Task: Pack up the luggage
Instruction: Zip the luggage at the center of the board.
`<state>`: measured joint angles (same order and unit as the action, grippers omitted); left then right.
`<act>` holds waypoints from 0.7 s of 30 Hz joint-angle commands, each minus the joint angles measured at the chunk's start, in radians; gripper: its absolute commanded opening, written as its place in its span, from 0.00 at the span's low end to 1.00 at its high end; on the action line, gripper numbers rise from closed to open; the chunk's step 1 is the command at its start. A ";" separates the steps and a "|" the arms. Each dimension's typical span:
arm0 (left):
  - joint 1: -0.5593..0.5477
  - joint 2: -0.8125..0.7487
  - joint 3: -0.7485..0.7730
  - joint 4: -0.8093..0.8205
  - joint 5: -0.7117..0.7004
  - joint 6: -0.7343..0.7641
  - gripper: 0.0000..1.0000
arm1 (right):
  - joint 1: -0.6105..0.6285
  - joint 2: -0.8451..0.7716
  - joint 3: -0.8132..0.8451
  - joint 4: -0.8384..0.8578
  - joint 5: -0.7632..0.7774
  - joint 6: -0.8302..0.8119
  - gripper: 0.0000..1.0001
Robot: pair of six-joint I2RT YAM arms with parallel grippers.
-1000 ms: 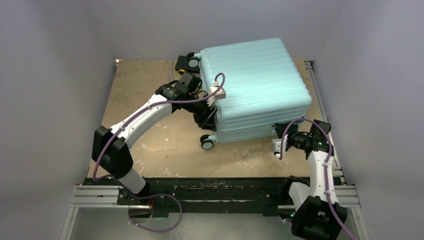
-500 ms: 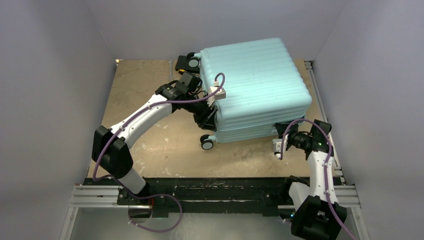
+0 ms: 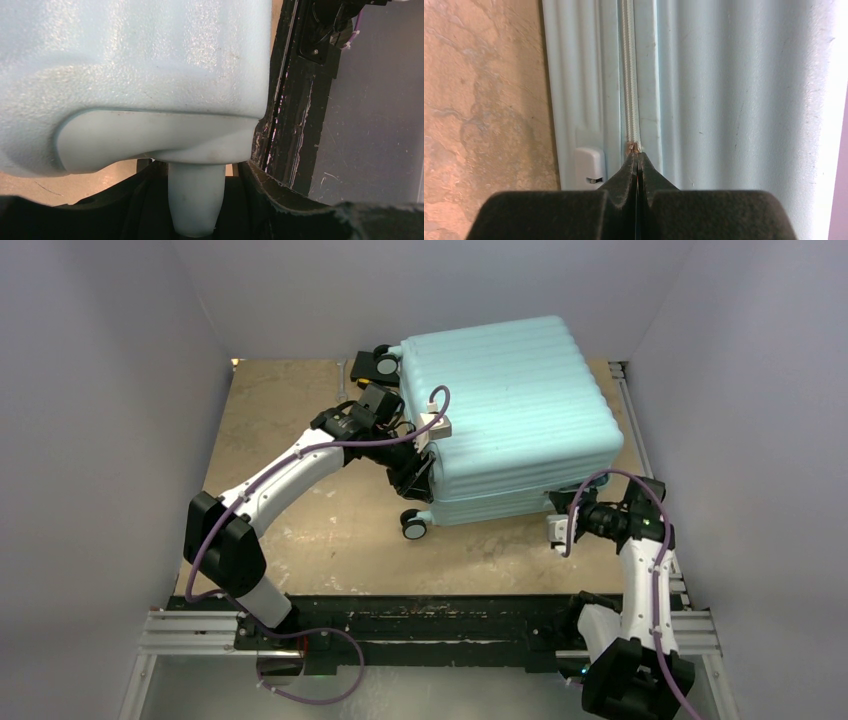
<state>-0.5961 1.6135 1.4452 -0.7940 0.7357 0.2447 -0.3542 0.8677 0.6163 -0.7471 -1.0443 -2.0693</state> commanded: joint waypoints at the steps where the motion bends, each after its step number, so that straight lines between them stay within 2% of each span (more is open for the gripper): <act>1: 0.014 -0.049 0.061 0.133 0.091 -0.001 0.00 | 0.002 -0.022 0.055 -0.121 -0.059 -0.330 0.00; 4: 0.014 -0.055 0.058 0.134 0.090 0.000 0.00 | 0.002 -0.019 0.059 -0.129 -0.050 -0.333 0.00; 7: 0.014 -0.062 0.053 0.135 0.090 0.001 0.00 | 0.002 -0.019 0.043 -0.068 -0.001 -0.291 0.00; 9: 0.015 -0.067 0.049 0.137 0.090 0.000 0.00 | 0.002 -0.018 0.019 -0.008 0.021 -0.254 0.10; 15: 0.014 -0.069 0.047 0.138 0.093 -0.001 0.00 | 0.003 -0.014 -0.044 0.135 0.001 -0.199 0.30; 18: 0.015 -0.068 0.047 0.138 0.094 -0.001 0.00 | 0.002 -0.012 -0.071 0.190 -0.001 -0.188 0.33; 21: 0.014 -0.063 0.047 0.139 0.094 -0.001 0.00 | 0.001 -0.014 -0.091 0.234 0.000 -0.170 0.32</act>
<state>-0.5961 1.6135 1.4452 -0.7940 0.7361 0.2436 -0.3542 0.8570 0.5465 -0.6128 -1.0359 -2.0693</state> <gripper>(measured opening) 0.476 0.330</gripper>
